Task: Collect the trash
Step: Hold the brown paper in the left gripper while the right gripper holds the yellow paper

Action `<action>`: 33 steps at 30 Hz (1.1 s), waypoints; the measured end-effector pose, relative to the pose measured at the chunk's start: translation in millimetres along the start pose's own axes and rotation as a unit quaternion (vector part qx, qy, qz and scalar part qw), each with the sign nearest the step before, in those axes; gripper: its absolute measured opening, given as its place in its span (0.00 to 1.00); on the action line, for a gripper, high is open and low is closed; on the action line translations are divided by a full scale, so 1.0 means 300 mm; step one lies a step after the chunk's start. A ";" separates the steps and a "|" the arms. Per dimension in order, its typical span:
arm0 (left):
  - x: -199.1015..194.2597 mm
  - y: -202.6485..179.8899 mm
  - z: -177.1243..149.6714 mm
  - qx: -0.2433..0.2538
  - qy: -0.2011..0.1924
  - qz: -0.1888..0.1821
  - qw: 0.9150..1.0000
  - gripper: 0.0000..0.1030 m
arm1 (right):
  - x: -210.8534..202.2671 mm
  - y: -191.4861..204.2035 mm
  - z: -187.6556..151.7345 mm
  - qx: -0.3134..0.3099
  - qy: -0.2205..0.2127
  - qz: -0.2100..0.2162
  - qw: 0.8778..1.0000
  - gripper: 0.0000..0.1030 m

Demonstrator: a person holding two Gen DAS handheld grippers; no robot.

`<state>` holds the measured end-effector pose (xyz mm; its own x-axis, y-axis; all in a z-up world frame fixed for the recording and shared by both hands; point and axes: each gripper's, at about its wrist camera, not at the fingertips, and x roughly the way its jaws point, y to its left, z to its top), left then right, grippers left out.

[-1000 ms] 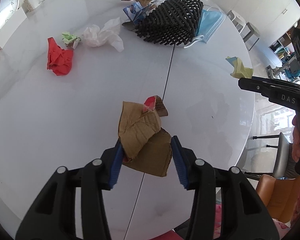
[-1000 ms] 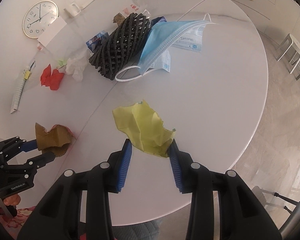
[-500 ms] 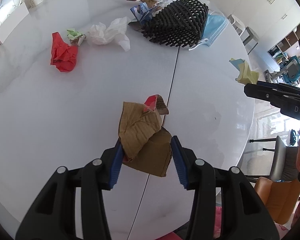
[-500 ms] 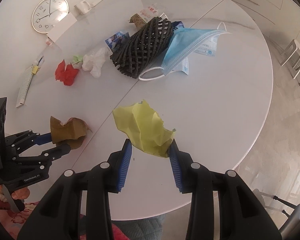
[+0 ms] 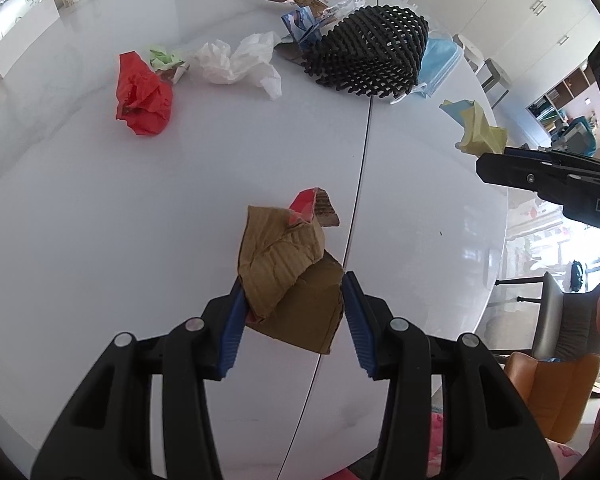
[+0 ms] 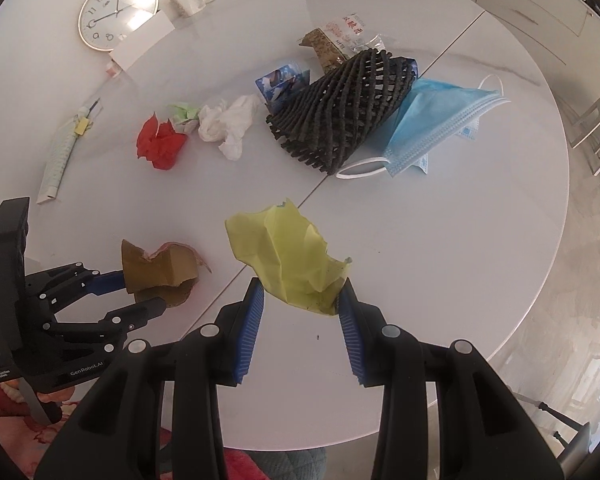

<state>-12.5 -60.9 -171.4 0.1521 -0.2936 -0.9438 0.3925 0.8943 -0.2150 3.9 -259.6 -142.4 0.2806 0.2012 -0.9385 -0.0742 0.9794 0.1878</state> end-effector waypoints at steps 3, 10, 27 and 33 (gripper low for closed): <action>-0.013 0.005 0.005 0.001 -0.003 -0.003 1.000 0.43 | -0.007 0.008 0.006 0.000 -0.004 0.002 1.000 0.37; -0.033 -0.003 0.014 0.005 -0.010 -0.007 1.000 0.42 | -0.028 -0.013 -0.001 0.011 -0.013 0.002 1.000 0.37; -0.085 -0.061 0.001 0.005 -0.022 -0.011 1.000 0.41 | -0.092 -0.114 -0.095 0.039 -0.033 0.013 0.999 0.37; -0.121 -0.133 0.017 0.022 -0.031 -0.019 0.999 0.41 | -0.117 -0.150 -0.128 0.046 -0.042 0.017 0.998 0.37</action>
<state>-28.9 -87.6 -127.2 0.1920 -0.3478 -0.9177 0.4390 0.8668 -0.2367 -39.3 -311.3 -128.9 0.3589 0.2310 -0.9043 0.0013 0.9688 0.2479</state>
